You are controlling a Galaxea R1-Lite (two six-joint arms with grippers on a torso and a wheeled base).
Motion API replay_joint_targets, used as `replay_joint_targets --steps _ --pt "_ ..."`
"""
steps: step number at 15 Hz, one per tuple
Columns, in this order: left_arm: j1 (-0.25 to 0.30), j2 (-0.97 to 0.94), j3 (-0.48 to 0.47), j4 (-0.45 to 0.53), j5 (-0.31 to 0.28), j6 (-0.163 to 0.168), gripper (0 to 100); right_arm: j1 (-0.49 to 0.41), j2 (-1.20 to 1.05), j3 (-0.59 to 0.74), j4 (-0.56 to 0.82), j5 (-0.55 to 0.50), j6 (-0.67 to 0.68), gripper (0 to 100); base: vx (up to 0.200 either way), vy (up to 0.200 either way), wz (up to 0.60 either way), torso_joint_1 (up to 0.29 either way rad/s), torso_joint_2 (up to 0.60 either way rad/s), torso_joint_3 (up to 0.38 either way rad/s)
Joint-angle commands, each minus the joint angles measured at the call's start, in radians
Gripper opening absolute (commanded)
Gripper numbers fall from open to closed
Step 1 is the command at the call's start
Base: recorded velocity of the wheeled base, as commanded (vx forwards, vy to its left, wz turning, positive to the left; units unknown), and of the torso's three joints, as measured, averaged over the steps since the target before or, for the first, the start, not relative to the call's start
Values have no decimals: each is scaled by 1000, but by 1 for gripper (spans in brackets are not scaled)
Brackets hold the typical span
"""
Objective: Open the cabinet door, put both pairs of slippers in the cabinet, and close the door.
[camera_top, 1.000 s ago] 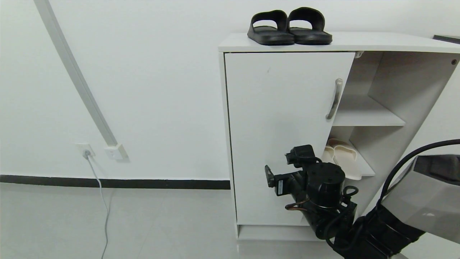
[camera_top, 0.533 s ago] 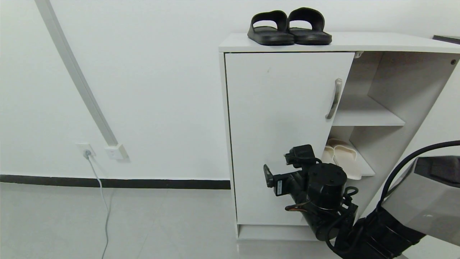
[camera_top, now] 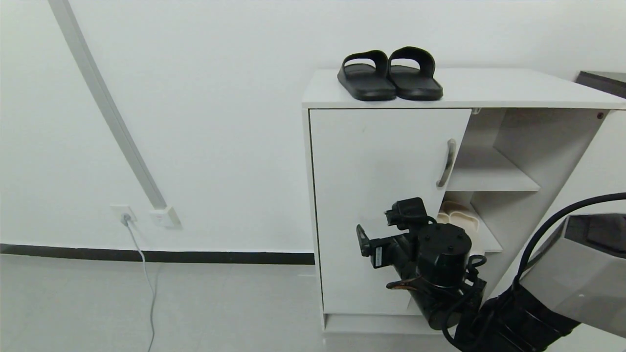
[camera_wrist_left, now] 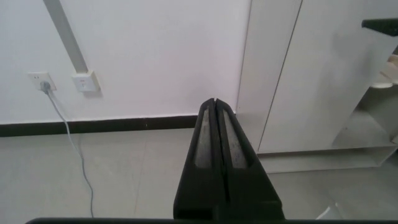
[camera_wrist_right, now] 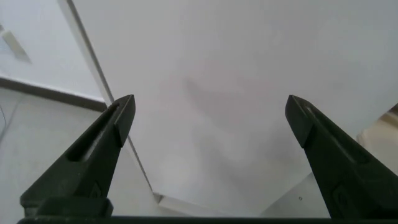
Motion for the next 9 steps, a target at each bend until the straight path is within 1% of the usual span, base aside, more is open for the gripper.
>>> replay_joint_targets --steps 1,5,9 --pt "2 2 0 0 0 0 0 1 2 2 2 0 0 100 0 0 0 95 -461 -359" --pt "2 0 0 0 0 0 0 5 2 5 2 0 0 100 0 0 0 126 -459 -347" --pt "1 0 0 0 0 0 0 8 2 5 0 0 -1 100 0 0 0 151 -475 -325"
